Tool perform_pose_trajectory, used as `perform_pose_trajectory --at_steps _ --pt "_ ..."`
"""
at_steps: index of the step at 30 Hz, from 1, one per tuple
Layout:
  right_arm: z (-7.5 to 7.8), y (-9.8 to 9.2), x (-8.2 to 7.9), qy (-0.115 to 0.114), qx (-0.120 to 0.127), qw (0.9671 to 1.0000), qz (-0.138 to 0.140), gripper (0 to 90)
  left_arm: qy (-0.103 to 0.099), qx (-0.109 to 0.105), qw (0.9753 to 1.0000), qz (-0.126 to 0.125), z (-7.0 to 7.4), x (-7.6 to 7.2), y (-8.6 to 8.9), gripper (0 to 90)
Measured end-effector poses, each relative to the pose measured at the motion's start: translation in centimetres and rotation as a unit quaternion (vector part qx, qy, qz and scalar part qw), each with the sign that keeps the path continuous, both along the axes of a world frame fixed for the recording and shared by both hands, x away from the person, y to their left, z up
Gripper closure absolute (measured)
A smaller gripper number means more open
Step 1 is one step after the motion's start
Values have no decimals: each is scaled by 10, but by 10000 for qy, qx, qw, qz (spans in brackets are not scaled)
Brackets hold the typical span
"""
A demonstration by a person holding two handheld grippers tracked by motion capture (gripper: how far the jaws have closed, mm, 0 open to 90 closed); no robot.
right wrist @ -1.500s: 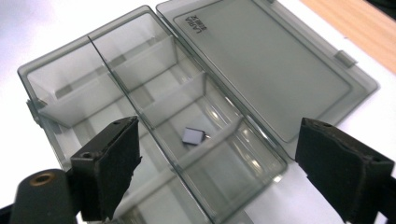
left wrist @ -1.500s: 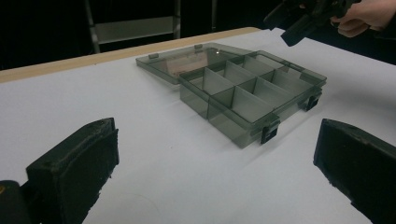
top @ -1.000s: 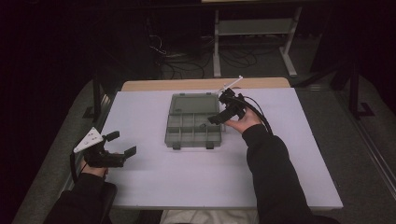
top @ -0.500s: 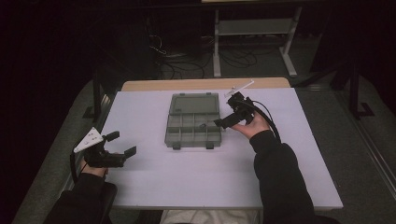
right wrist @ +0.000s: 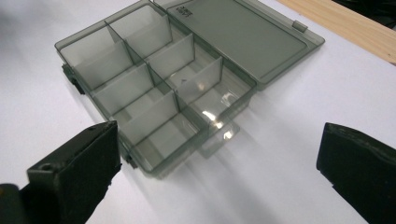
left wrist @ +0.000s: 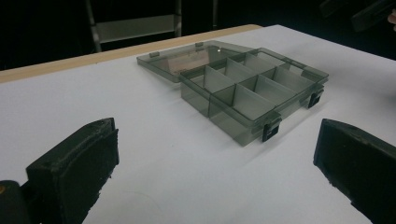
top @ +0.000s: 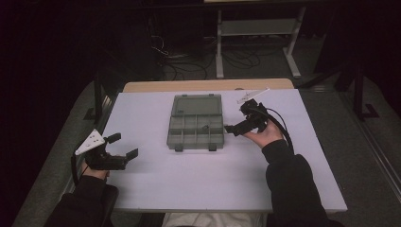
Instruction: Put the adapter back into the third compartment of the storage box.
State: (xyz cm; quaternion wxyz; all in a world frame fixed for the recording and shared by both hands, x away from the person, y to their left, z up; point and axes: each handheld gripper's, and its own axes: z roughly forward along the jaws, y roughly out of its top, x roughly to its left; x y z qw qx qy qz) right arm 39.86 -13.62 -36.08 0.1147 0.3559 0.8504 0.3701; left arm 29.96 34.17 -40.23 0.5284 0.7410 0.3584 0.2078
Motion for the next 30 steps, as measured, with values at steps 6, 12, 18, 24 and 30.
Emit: perform_pose_trajectory --at_steps 6,12,18,24,30 --pt "0 -12 -11 -43 93 9999 -36 0 -3 4 10000 6 0 0 0 0" --pt "-4 -23 -21 -37 203 9998 -74 0 -5 8 10000 9 0 0 0 0" --pt "-6 -35 -31 -53 367 9992 -155 0 0 0 10000 21 0 0 0 0" --pt "-9 -44 -42 -70 529 9983 -219 0 -6 1 10000 19 0 0 0 0" --pt "-13 -54 -54 -179 680 9972 -259 0 -7 7 10000 16 0 0 0 0"
